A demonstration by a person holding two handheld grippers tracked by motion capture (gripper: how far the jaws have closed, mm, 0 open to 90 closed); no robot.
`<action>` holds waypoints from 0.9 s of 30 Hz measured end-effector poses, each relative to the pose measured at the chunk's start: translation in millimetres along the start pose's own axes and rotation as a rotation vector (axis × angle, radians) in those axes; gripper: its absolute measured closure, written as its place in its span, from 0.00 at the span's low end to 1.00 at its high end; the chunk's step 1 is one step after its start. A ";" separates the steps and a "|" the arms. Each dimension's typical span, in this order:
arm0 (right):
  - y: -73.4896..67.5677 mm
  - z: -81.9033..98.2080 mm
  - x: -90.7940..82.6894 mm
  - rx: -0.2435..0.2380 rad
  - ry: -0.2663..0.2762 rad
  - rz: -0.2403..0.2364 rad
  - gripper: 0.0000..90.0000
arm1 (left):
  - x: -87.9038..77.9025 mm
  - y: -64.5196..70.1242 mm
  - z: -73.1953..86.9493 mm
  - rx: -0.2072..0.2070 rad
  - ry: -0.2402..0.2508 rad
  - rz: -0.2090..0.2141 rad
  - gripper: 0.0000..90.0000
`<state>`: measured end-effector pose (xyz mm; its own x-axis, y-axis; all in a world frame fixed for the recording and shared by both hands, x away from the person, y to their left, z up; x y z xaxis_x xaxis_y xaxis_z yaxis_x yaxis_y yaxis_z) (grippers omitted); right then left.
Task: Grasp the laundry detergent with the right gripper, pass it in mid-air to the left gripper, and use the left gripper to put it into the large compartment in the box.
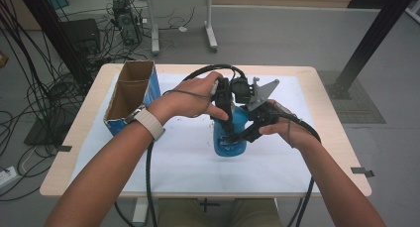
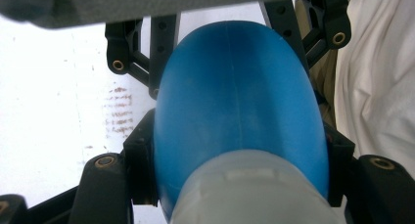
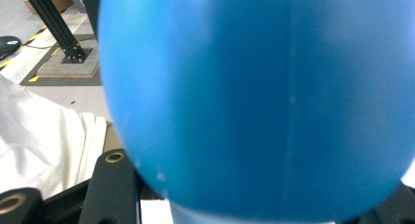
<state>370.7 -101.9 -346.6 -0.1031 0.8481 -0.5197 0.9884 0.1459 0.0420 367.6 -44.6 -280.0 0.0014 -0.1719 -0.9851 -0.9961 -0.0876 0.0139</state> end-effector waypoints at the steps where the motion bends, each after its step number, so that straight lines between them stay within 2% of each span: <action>1: -0.1 0.0 -0.1 -0.001 0.001 0.001 0.48 | -0.1 0.1 -0.2 0.000 0.002 0.000 0.41; 27: -1.2 -1.0 -0.7 0.008 0.012 0.001 0.48 | -1.2 0.5 0.2 -0.002 0.002 -0.002 0.41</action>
<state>369.5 -102.1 -345.5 -0.1037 0.8545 -0.5090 0.9894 0.1411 0.0352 367.1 -44.2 -278.9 0.0037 -0.1735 -0.9848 -0.9959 -0.0900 0.0121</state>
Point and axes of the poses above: each handheld gripper's, and its own axes: x roughly forward along the jaws, z roughly out of its underside, y roughly to its right, the point moved 7 cm from there along x, roughly forward along the jaws, and after that the axes turned 7 degrees about -x, right-handed, at the moved point
